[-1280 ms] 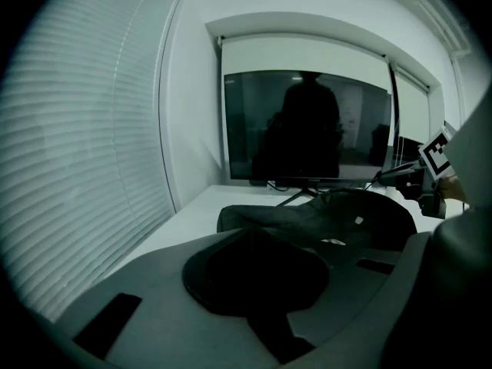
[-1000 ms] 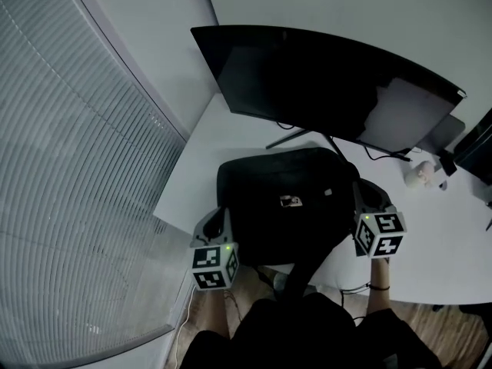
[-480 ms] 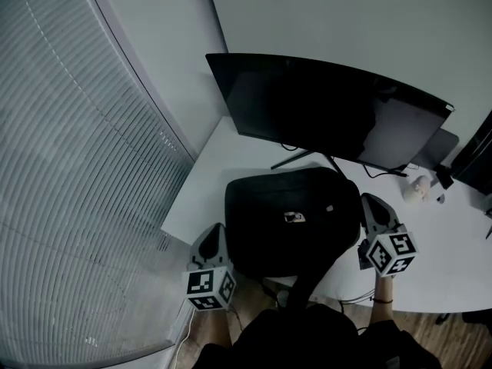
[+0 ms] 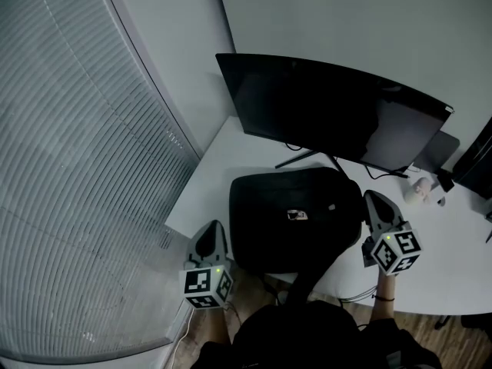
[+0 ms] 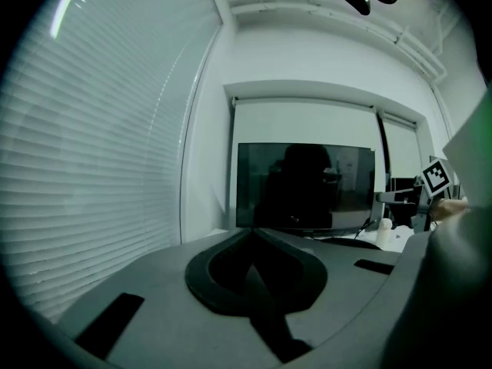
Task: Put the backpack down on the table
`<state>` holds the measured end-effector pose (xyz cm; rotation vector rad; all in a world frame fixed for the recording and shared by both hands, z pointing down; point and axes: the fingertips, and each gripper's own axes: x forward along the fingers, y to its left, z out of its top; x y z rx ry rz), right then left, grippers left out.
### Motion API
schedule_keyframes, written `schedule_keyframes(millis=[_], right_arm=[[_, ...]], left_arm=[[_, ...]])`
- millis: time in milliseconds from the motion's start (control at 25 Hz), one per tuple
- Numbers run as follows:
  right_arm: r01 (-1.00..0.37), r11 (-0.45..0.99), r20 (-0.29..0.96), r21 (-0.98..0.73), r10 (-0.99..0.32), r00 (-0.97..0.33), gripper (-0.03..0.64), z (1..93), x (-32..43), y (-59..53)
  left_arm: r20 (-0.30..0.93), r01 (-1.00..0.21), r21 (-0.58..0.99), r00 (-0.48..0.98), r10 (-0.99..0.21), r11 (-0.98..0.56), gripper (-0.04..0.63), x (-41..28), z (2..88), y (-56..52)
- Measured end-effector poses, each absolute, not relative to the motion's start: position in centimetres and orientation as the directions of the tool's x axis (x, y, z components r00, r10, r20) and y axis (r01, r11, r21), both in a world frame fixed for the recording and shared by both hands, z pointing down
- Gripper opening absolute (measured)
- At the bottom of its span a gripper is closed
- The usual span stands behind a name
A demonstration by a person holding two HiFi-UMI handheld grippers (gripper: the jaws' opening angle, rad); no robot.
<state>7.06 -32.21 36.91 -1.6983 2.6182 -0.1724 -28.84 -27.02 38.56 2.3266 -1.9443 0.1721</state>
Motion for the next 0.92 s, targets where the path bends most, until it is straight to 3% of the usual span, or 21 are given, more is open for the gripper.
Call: schedule_keyframes(millis=[920], right_arm=[[-0.907, 0.42, 0.092, -0.029, -0.903, -0.421, 0.014, 37.9, 6.6, -31.2]], left_arm=[[0.167, -0.982, -0.04, 0.178, -0.97, -0.187, 0.015, -28.3, 38.8, -26.1]])
